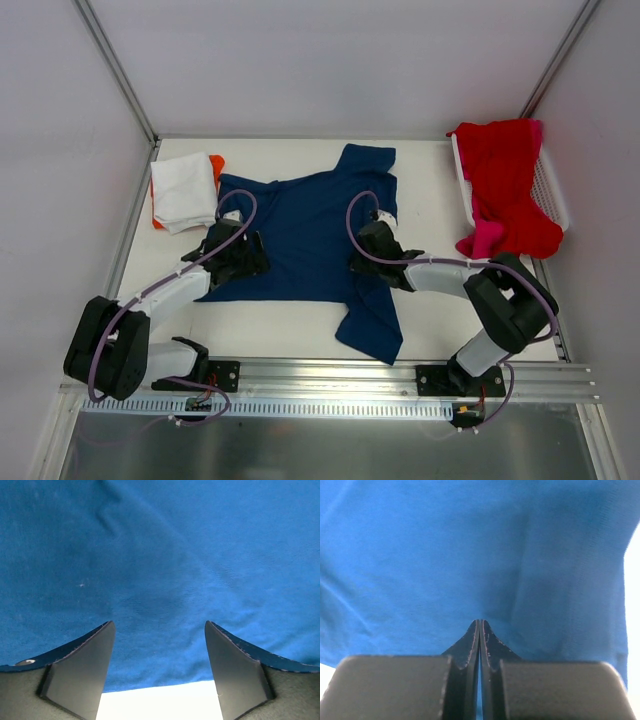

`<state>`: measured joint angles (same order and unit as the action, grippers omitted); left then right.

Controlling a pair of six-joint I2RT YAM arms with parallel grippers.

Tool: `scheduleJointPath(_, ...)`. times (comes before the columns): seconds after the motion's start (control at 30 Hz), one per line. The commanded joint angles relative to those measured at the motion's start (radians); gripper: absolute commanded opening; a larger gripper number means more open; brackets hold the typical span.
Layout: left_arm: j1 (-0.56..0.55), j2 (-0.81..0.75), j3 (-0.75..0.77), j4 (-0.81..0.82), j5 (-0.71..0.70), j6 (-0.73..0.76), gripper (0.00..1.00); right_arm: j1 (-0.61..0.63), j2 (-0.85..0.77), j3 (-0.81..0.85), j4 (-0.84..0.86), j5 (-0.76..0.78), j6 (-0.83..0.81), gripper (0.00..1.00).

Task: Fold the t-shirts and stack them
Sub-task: Flatten the tshirt out

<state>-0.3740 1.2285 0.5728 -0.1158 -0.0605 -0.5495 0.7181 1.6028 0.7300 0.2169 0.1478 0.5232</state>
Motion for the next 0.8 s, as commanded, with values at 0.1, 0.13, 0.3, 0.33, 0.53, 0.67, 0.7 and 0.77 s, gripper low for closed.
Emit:
scheduleJointPath(0.1, -0.011, 0.112, 0.004, -0.001, -0.042, -0.049, 0.67, -0.006, -0.079, -0.07, -0.053, 0.095, 0.0, 0.01)
scheduleJointPath(0.13, -0.011, 0.123, 0.01, -0.004, -0.038, -0.047, 0.65, -0.011, -0.084, -0.079, -0.053, 0.096, 0.003, 0.01)
scheduleJointPath(0.3, -0.011, 0.212, 0.044, -0.013, -0.042, -0.052, 0.51, -0.023, -0.106, -0.124, -0.059, 0.105, 0.004, 0.01)
scheduleJointPath(0.33, -0.011, 0.224, 0.047, -0.016, -0.042, -0.053, 0.51, -0.028, -0.107, -0.129, -0.06, 0.105, 0.004, 0.01)
scheduleJointPath(0.53, -0.014, 0.289, 0.073, -0.031, -0.042, -0.064, 0.5, -0.055, -0.144, -0.149, -0.093, 0.105, 0.006, 0.0)
scheduleJointPath(0.67, -0.019, 0.29, 0.075, -0.036, -0.047, -0.063, 0.5, -0.075, -0.188, -0.173, -0.125, 0.113, 0.003, 0.0)
scheduleJointPath(0.7, -0.019, 0.29, 0.075, -0.036, -0.048, -0.064, 0.5, -0.078, -0.199, -0.178, -0.134, 0.114, 0.003, 0.01)
scheduleJointPath(0.77, -0.02, 0.29, 0.076, -0.036, -0.048, -0.063, 0.5, -0.091, -0.231, -0.188, -0.168, 0.118, 0.003, 0.0)
